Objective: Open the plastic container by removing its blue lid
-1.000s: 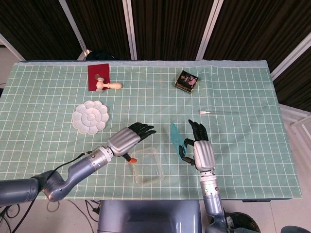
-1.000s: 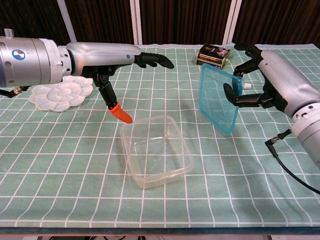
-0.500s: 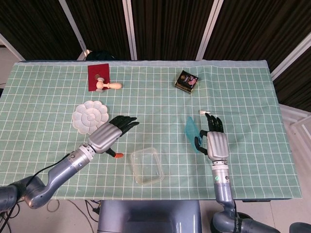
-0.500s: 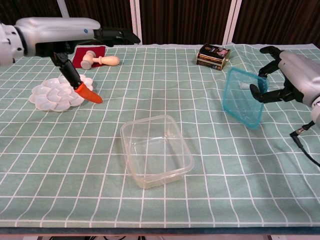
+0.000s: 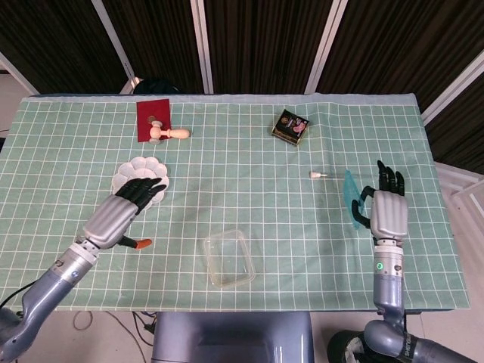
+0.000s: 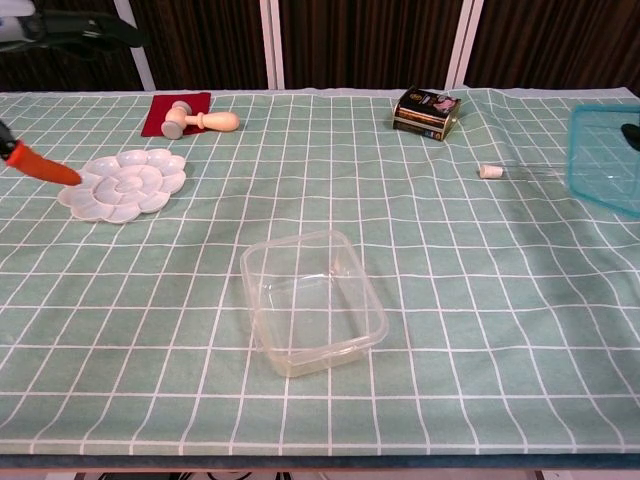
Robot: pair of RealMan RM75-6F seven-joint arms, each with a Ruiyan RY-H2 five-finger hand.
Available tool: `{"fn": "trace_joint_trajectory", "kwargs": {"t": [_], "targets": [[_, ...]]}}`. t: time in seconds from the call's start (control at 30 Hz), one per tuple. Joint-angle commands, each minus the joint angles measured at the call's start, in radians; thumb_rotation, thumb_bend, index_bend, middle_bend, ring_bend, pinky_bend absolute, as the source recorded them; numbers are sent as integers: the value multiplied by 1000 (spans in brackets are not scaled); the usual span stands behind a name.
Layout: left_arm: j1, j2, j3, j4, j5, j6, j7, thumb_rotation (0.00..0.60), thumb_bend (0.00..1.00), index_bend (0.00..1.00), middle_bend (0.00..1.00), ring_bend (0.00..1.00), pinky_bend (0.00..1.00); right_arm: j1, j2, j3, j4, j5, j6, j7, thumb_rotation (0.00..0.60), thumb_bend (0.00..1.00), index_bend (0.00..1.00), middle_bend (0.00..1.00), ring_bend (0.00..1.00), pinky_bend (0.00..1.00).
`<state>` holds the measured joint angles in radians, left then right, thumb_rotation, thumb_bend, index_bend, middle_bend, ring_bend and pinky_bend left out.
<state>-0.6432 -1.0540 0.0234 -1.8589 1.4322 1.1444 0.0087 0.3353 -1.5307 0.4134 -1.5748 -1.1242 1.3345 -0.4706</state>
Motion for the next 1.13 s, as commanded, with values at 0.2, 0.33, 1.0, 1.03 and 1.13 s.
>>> {"fn": "trace_joint_trajectory", "kwargs": {"t": [0.2,0.33,1.0,1.03,1.13], "targets": [[207,60,111,10,107,196,-53,600,0,0,0,0,62,-100,179,-86,-138,69,-23,26,600,152,0,0,0,0],[264,67,138,46,159,253,-103,600,0,0,0,0,62,-114,218,-110,-190,53,-22,49,600,150,0,0,0,0],[559,-12,132,252,176,558,-70,600,0,0,0,0,33,-308,491,-338,-182,-364,187,348,600,151,0,0,0,0],[565,-13,128,256,176,567,-67,600,0,0,0,0,33,-312,495,-338,-176,-363,191,358,600,150,0,0,0,0],[587,-21,106,274,172,602,-73,600,0,0,0,0,32,-323,514,-335,-178,-329,185,403,600,151,0,0,0,0]]}}
